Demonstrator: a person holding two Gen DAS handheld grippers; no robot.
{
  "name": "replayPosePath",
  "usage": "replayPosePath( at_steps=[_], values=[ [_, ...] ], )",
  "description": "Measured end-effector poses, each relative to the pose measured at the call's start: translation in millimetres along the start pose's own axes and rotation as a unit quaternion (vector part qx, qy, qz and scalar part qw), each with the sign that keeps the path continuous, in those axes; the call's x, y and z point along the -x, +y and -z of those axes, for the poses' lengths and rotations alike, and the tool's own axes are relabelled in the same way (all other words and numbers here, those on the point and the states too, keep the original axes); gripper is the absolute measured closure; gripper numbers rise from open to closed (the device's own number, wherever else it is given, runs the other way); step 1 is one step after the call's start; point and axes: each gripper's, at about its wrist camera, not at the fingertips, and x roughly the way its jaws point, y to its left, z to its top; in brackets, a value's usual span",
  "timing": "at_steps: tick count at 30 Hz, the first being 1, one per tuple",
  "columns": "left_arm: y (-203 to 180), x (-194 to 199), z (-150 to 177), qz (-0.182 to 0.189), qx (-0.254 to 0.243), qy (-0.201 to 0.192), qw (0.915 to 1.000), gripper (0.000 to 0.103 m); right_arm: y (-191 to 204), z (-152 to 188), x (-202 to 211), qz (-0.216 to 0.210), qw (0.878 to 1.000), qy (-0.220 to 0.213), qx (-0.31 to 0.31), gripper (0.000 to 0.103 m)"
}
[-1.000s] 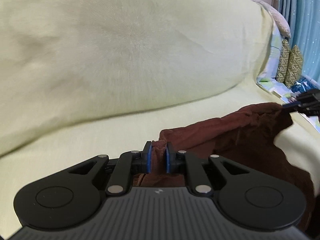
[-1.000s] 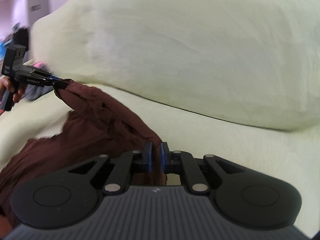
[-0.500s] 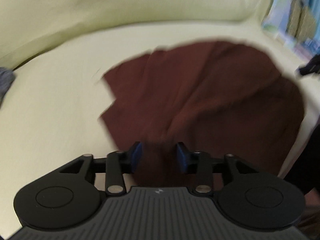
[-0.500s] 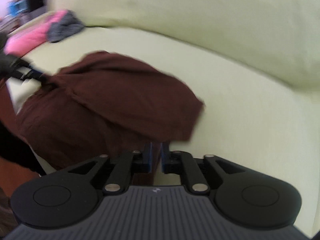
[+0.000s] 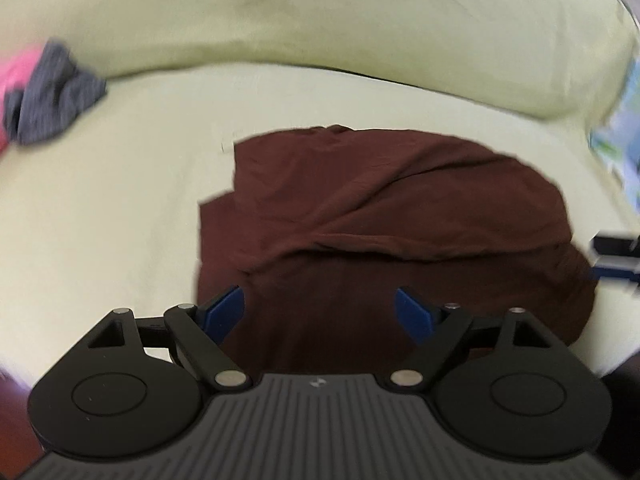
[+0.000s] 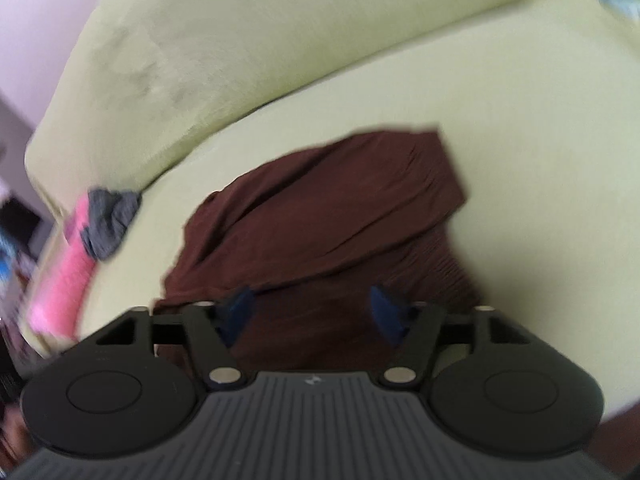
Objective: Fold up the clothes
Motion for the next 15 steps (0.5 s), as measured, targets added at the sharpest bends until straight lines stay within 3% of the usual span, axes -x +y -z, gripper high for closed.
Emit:
replayPosePath(
  at_steps=[7,11,15],
  values=[
    [4,-1,-2,0.055,0.097,0.011,0.9937,0.019,-13,11,-16,0.009,0.999,-0.014,-0.037,0.037],
    [7,-16,4,0.057,0.128,0.014,0.9900,0.019,-41,4,4,0.022,0.995,-0.044,-0.085,0.038],
    [17,-29,4,0.082,0.198,0.012,0.9768,0.019,-77,-13,9,0.024,0.984,-0.082,-0.156,0.052]
  ],
)
